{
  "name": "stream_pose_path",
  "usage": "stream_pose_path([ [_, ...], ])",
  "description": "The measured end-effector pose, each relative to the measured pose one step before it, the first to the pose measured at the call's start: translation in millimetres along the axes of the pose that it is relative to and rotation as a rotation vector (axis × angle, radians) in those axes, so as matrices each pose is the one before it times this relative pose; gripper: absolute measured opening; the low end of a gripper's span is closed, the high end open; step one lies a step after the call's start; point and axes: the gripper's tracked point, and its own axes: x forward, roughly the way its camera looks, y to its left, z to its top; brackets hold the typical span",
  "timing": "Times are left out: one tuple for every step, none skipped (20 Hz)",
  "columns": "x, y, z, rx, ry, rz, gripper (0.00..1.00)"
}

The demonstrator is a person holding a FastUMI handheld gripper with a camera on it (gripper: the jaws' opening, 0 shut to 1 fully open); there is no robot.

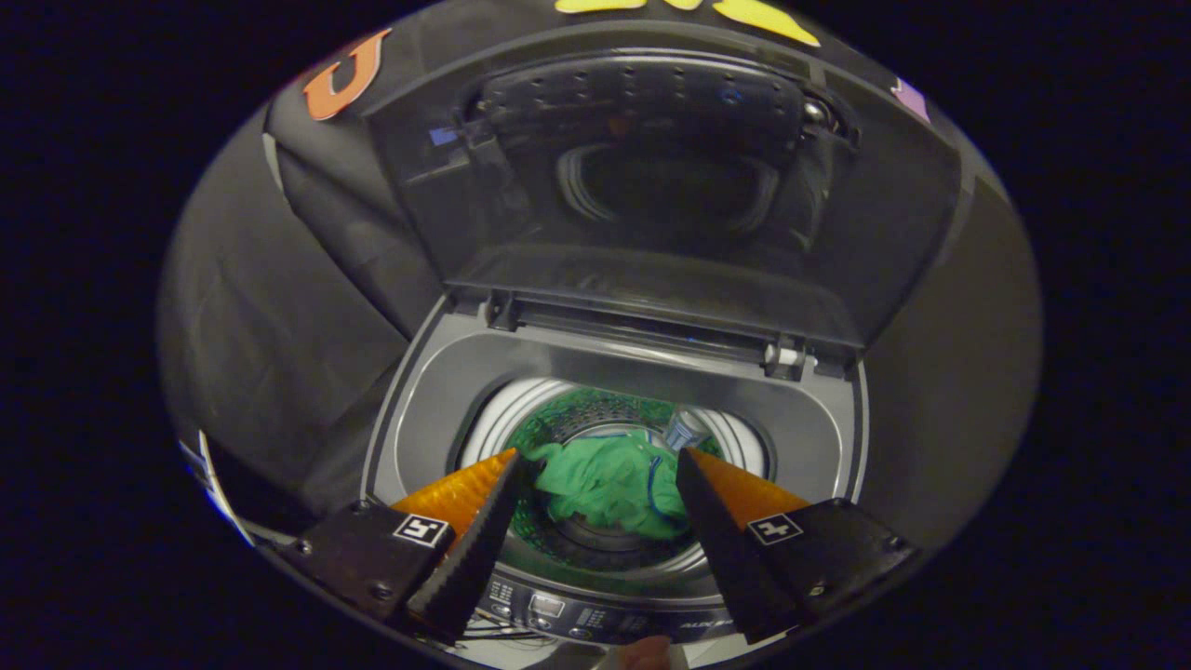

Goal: Put the clothes into the washing machine and then close the washing machine lid.

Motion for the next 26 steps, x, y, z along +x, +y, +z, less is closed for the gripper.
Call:
stream_pose_path([
  [-7.46, 2.41, 6.23, -0.01383, -0.02491, 0.00519, 1.00],
  [-9.69, 4.83, 5.08, -0.01205, -0.02016, 0.01477, 1.00],
  [-11.67, 7.61, 10.53, -0.01117, -0.03727, 0.02382, 1.00],
  [-12.24, 6.03, 11.65, -0.02084, -0.03594, 0.01390, 1.00],
  [-13.01, 3.66, 13.45, -0.01869, -0.04154, 0.01218, 1.00],
  [-10.43, 2.56, 15.36, -0.00988, -0.04289, 0.01606, 1.00],
  [-10.44, 4.06, 18.34, 0.00016, -0.04335, 0.01644, 1.00],
  [-12.30, 6.07, 22.33, 0.00266, -0.04620, 0.01686, 1.00],
  [-11.30, 5.18, 23.54, 0.00325, -0.04349, 0.01581, 1.00],
  [-8.10, 1.62, 23.19, 0.00458, -0.03738, 0.00559, 1.00],
  [-2.72, -0.22, 22.51, 0.00576, -0.03282, 0.00356, 1.00],
  [5.52, -5.62, 13.83, 0.00696, -0.02294, -0.00281, 1.00],
  [6.37, -5.06, 15.76, 0.00592, -0.01158, -0.00924, 1.00],
  [5.84, -5.92, 10.95, 0.00577, -0.00525, -0.01451, 1.00],
  [10.14, -8.01, 8.35, 0.00945, 0.00599, -0.02454, 1.00],
  [11.37, -10.03, 7.48, 0.01481, 0.00745, -0.02331, 1.00],
  [10.06, -9.83, 6.84, 0.02031, 0.01106, -0.02855, 1.00],
  [8.83, -9.75, 4.32, 0.02227, 0.01804, -0.02579, 1.00],
  [9.43, -6.78, 3.05, 0.02025, 0.01502, -0.02224, 1.00],
  [7.84, -7.57, -0.72, 0.01302, 0.02006, -0.02226, 1.00],
  [7.07, -6.45, -0.68, 0.00896, 0.01964, -0.01415, 1.00],
  [7.03, -5.46, -1.20, 0.01457, 0.01473, -0.01047, 1.00],
  [11.71, -7.56, -0.81, 0.02180, 0.02276, -0.00912, 1.00],
  [11.79, -7.78, -2.07, 0.02191, 0.01763, -0.00652, 1.00],
  [8.47, -5.74, -2.37, 0.02060, 0.01535, -0.01128, 1.00],
  [5.79, -5.58, -3.33, 0.01607, 0.01254, -0.00899, 1.00],
])
